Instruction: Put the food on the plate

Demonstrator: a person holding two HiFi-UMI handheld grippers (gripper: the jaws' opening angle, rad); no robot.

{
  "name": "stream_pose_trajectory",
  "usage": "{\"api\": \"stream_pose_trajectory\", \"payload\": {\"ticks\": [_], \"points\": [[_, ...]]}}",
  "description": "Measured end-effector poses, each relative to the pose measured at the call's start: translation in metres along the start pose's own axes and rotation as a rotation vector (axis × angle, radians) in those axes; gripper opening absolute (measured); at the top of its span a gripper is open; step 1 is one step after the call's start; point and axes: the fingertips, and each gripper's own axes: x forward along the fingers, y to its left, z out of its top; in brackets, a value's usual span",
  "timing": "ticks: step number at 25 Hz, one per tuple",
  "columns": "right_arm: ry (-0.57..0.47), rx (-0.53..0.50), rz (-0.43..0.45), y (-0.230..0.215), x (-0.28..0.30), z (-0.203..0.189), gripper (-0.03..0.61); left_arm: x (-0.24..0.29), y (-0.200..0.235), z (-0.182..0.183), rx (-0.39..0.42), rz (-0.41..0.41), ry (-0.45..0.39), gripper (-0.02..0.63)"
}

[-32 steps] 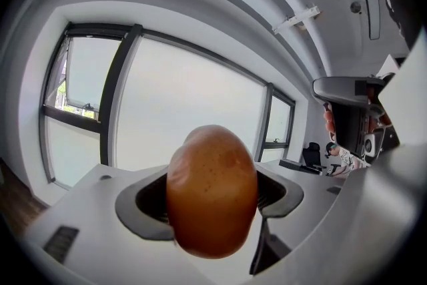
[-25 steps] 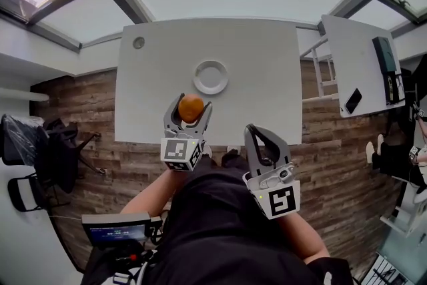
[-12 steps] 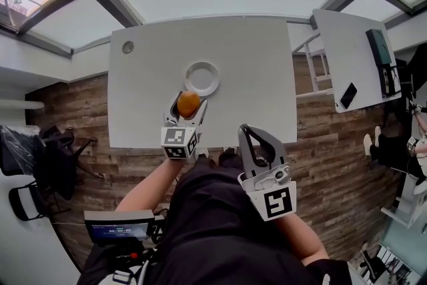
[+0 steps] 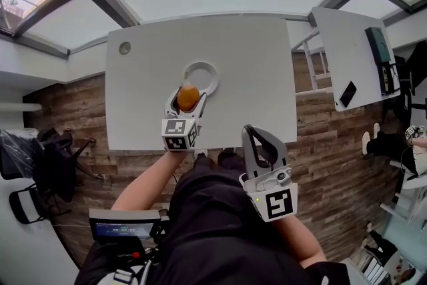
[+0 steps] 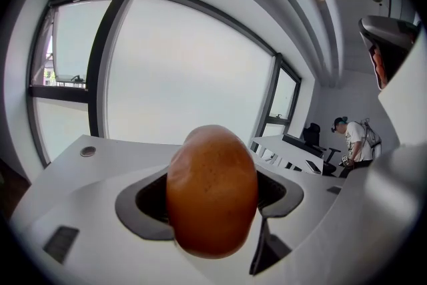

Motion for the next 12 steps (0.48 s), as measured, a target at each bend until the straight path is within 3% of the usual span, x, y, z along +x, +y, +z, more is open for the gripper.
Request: {"api": "stream_pose_trajectory", "payload": {"ticks": [12], "points": [[0.004, -0.004, -0.070, -0.020, 0.004, 0.004, 0.008, 0.025, 0.018, -0.021, 0.022, 0.007, 0.107, 0.325]]}}
